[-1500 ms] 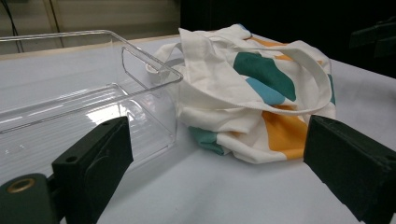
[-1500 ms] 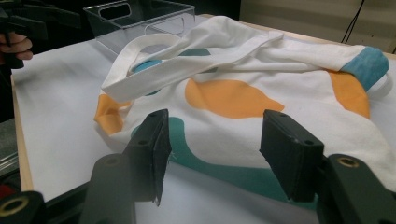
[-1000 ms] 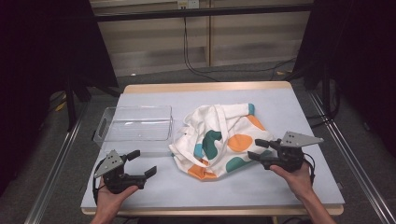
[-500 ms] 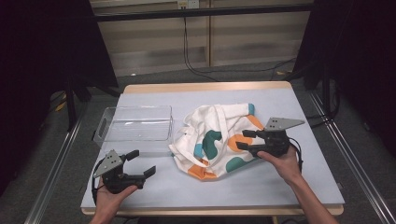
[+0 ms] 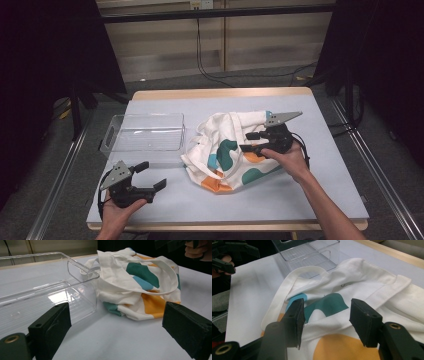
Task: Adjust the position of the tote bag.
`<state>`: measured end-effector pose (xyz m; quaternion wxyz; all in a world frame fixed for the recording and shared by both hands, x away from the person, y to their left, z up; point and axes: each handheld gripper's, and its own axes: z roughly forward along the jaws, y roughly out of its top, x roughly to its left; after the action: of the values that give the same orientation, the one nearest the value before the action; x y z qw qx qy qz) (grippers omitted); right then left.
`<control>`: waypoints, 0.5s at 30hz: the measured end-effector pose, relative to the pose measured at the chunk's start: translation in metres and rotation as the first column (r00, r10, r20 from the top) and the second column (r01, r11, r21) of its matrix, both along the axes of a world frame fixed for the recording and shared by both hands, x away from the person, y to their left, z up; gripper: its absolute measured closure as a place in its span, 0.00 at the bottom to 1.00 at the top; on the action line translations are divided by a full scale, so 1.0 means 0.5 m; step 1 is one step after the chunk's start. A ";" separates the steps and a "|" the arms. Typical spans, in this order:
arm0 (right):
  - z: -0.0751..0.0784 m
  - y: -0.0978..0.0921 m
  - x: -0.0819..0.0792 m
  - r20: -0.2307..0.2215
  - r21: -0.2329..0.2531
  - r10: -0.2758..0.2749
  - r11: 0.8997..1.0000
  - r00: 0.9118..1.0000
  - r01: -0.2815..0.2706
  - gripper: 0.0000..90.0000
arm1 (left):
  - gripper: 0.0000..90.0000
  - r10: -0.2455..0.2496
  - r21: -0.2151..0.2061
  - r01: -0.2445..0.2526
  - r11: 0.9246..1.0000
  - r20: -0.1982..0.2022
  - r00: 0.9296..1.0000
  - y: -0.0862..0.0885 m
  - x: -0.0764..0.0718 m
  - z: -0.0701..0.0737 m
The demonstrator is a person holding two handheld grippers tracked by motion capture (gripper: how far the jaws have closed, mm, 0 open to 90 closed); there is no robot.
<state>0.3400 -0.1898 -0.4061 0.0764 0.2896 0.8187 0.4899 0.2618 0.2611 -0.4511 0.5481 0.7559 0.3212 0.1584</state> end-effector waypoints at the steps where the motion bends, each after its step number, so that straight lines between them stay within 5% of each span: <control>1: 0.001 0.003 0.005 -0.004 -0.004 0.006 1.000 1.000 -0.006 0.51 | 0.09 0.000 0.000 0.000 1.000 0.000 1.000 0.000 0.000 0.000; 15: 0.011 0.059 0.079 -0.064 -0.112 0.064 0.991 0.996 -0.070 0.54 | 0.09 -0.015 0.004 0.015 1.000 -0.004 1.000 0.000 0.001 0.000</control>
<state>0.3796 -0.1601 -0.4008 0.0516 0.2717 0.8566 0.4355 0.2621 0.2609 -0.4512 0.5470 0.7597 0.3164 0.1535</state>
